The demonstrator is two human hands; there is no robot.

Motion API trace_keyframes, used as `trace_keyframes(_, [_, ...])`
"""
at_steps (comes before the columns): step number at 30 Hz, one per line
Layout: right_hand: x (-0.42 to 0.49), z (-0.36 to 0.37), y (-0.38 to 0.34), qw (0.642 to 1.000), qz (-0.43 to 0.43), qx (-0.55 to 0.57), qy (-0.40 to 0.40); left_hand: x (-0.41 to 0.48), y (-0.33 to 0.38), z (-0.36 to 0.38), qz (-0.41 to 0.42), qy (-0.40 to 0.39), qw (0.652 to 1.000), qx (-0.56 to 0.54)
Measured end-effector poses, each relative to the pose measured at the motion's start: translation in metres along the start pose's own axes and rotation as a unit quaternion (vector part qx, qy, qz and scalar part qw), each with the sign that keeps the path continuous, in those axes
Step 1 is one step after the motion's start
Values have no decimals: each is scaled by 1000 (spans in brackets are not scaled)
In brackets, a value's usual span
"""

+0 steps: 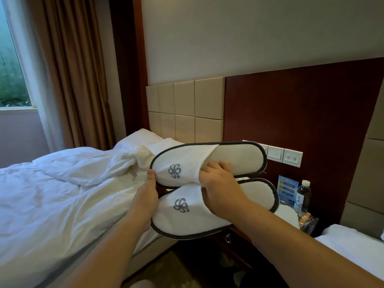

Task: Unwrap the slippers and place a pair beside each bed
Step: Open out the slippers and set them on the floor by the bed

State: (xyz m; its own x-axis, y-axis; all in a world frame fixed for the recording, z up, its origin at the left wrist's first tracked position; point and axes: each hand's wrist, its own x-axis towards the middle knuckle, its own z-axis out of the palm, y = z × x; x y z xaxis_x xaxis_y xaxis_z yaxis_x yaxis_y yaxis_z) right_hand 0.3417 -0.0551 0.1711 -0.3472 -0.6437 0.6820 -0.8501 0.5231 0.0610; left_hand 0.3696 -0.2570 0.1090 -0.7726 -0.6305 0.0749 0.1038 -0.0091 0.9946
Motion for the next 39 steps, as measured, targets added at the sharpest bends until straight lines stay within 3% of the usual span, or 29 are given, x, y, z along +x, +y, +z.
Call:
trace_keyframes(3, [3, 1, -11, 998, -44, 42, 19, 4, -9, -14, -53, -11, 998, -44])
trace_keyframes(7, [11, 12, -24, 995, -81, 48, 24, 10, -21, -33, -59, 9, 997, -39])
trace_keyframes(13, [23, 44, -27, 996, -37, 81, 16, 13, -22, -56, -17, 86, 995, 54])
trace_keyframes(18, [40, 79, -31, 985, -36, 166, -4, 33, -35, -79, -52, 116, 984, 122])
trace_keyframes(23, [50, 124, -39, 946, 22, 324, -2, 47, -49, -107, -89, 136, 972, 173])
trace_keyframes(28, [58, 175, -38, 909, 27, 415, -42, 59, -63, -126, -55, 175, 953, 240])
trace_keyframes(32, [65, 208, -25, 838, 85, 530, -99, 58, -83, -124, -65, 231, 945, 222])
trace_keyframes(36, [68, 221, -25, 814, 4, 572, -96, 52, -91, -126, -33, 297, 934, 195])
trace_keyframes(39, [72, 237, -22, 824, -31, 552, -123, 36, -98, -126, -46, 322, 933, 155])
